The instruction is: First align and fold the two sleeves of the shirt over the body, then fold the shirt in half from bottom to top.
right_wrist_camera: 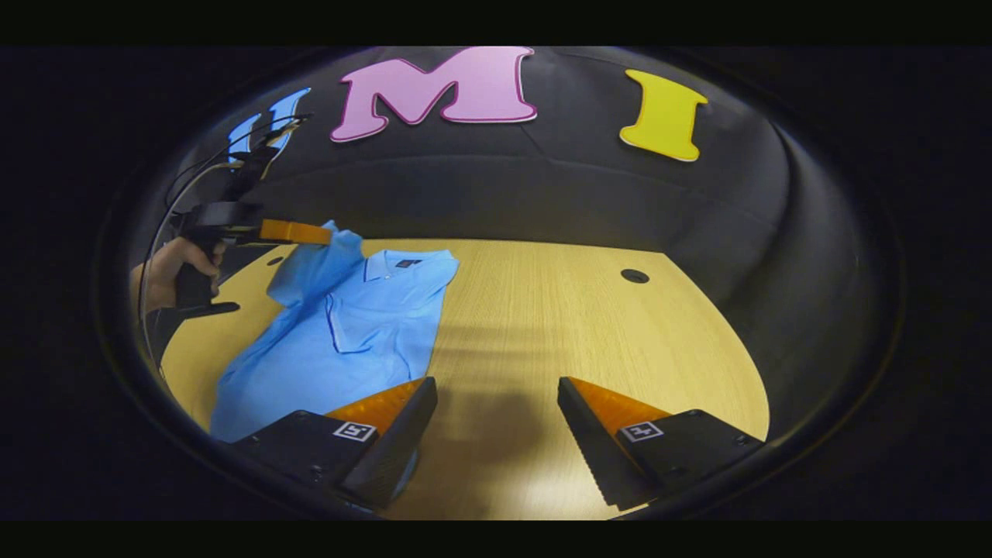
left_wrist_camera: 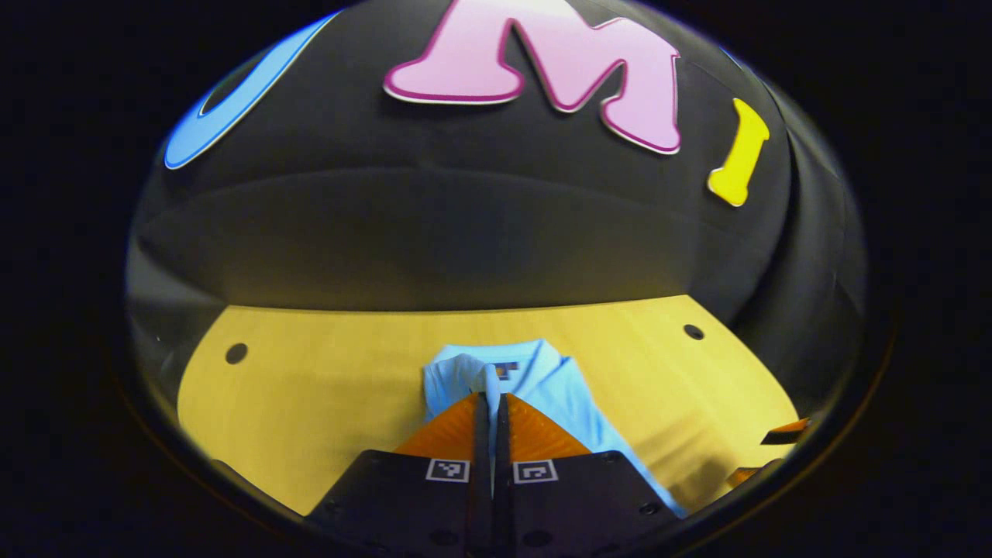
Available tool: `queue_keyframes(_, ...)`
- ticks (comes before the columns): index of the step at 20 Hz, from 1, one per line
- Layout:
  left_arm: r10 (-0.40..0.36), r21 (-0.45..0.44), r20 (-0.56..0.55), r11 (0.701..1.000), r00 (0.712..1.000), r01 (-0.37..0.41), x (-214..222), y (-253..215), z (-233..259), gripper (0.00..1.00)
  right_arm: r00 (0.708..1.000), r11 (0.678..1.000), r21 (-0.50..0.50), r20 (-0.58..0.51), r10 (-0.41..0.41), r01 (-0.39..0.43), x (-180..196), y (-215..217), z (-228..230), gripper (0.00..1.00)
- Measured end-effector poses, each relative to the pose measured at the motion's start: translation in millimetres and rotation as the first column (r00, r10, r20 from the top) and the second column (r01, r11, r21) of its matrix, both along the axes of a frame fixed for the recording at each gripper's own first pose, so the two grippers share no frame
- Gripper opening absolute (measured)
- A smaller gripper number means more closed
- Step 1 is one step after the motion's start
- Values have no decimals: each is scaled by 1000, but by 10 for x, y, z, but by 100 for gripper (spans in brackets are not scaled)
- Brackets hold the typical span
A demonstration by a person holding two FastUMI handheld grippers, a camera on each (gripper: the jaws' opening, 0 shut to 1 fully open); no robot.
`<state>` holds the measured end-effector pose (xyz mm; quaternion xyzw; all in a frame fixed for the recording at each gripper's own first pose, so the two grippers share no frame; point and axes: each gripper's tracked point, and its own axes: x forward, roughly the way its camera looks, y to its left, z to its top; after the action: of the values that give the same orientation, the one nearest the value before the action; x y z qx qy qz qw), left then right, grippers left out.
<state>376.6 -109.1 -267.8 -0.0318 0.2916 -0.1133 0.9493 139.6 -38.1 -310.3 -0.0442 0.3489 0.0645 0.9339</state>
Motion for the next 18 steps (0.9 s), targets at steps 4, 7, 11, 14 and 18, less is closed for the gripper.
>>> queue_keyframes(4, -77, -171, -71, 983, 994, 64, -325, -554, -79, 33, 999, 999, 15, 5, -34, 34, -184, -16, 104, 98)
queue_keyframes(7, -70, -184, -63, 981, 996, 57, -641, -482, -5, 80, 999, 999, 9, -24, -46, 46, -445, -18, 86, 98)
queue_keyframes(11, -54, -46, 6, 997, 999, 54, -1253, -15, 174, 98, 997, 998, 14, -47, -54, 54, -839, 112, 168, 98)
queue_keyframes(14, -57, 36, 4, 998, 998, 57, -1916, 310, 309, 97, 994, 997, 45, -93, -64, 69, -1197, 308, 214, 98)
queue_keyframes(18, -50, 91, -28, 994, 998, 53, -2785, 630, 337, 97, 987, 994, 67, -142, -77, 87, -1641, 544, 258, 98)
